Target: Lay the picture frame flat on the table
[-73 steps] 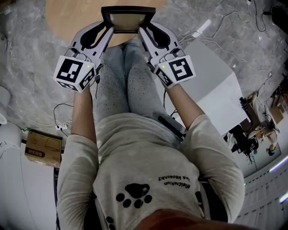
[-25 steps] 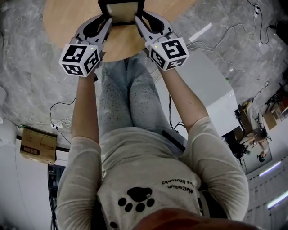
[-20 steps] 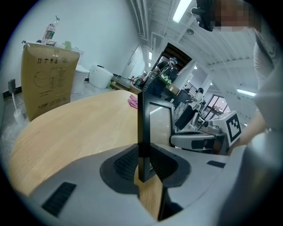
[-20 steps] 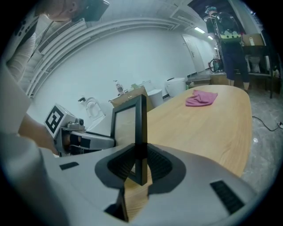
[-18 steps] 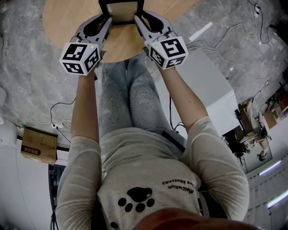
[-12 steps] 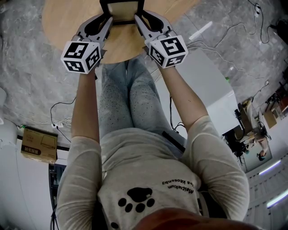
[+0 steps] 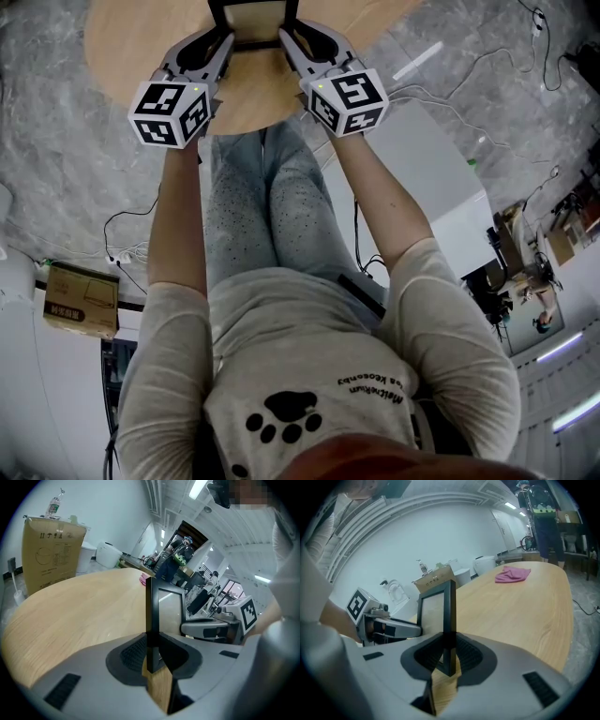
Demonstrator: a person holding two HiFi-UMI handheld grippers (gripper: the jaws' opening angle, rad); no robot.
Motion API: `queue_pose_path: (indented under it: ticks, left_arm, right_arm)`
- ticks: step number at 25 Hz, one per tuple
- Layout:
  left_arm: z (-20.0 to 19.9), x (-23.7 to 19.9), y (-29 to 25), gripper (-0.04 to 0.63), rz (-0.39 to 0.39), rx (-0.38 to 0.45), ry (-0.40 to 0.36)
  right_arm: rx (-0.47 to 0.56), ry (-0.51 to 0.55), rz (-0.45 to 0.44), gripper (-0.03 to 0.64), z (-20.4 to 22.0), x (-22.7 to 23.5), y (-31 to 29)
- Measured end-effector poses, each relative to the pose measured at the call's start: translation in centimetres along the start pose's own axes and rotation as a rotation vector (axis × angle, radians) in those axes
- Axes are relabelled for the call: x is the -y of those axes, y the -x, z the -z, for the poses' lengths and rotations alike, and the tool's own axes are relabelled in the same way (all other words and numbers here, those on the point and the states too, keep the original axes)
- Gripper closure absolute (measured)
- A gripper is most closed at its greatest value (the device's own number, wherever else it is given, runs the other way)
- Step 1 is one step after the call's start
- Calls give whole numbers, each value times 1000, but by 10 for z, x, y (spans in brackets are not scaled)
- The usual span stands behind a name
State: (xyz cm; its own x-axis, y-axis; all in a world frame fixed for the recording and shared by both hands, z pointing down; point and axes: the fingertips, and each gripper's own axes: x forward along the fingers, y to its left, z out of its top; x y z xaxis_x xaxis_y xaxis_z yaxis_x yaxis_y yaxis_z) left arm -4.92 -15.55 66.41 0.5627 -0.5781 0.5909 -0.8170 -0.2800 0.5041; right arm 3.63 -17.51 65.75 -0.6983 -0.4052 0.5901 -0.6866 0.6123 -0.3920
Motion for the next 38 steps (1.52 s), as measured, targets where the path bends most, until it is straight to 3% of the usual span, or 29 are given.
queue_pose_path:
  ticks: [15,38]
  left_arm:
    - [3,-7,-19,509,-3,-30,18]
    - [6,-24,-31,502,-57,-64,121]
  right_arm:
    - [-45,-31,3,526,9,20,-14]
    - [-111,-152,35,525,12,30,-32]
